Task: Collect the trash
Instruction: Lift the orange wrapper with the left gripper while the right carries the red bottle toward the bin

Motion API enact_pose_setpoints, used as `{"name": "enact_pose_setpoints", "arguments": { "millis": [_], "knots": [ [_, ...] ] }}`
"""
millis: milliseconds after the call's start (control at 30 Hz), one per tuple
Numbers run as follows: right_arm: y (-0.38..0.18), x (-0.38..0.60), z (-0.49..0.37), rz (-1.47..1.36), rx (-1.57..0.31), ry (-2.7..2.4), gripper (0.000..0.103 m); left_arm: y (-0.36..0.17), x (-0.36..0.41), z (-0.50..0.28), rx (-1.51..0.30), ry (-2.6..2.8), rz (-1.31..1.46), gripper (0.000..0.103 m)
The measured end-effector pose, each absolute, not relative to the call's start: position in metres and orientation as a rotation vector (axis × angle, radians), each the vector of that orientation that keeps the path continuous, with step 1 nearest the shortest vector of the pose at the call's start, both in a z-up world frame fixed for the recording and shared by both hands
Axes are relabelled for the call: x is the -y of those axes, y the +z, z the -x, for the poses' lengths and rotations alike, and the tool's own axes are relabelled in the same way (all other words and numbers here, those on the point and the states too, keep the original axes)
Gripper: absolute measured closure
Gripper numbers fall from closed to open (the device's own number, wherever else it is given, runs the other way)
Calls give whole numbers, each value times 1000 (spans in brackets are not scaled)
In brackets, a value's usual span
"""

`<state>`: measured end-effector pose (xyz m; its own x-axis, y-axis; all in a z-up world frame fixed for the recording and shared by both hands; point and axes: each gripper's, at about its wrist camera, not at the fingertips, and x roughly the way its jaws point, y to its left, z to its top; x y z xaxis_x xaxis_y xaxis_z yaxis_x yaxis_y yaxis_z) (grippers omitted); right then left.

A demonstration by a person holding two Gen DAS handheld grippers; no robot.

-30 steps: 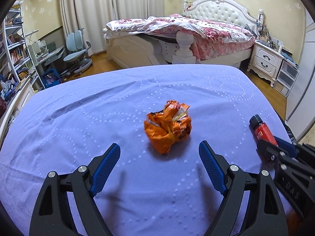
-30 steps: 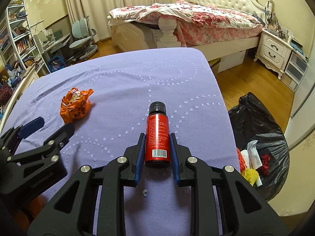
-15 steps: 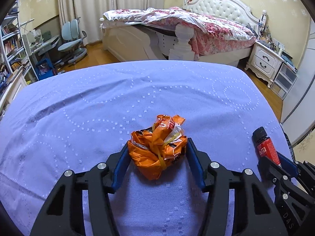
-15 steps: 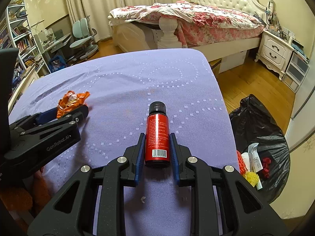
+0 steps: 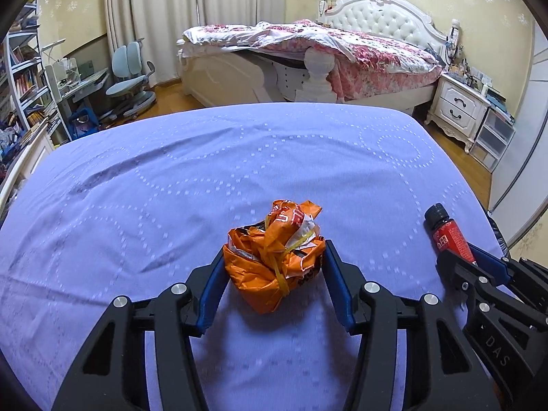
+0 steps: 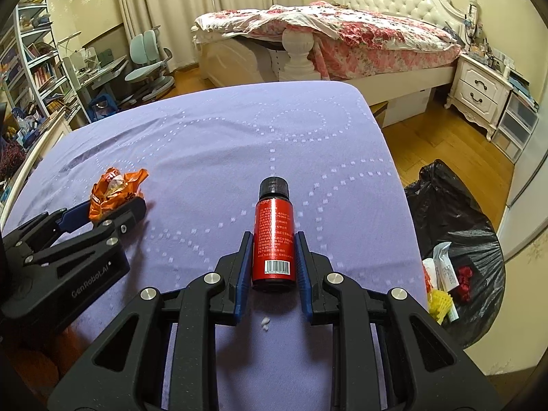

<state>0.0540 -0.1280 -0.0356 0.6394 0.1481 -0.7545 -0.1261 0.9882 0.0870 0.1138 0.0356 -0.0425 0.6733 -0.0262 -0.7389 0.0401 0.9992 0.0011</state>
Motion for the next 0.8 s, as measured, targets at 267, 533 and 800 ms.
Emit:
{"name": "enact_pose_setpoints", "arguments": {
  "millis": [267, 533, 800],
  "knots": [
    [-37, 125, -22, -24, -859, 174, 80, -41, -39, -84, -812, -25, -11, 49],
    [-37, 122, 9, -14, -858, 198, 80, -40, -38, -68, -800, -28, 2, 49],
    [-37, 122, 33, -5, -848, 215, 80, -39, -36, -51, -780, -29, 10, 49]
  ]
}}
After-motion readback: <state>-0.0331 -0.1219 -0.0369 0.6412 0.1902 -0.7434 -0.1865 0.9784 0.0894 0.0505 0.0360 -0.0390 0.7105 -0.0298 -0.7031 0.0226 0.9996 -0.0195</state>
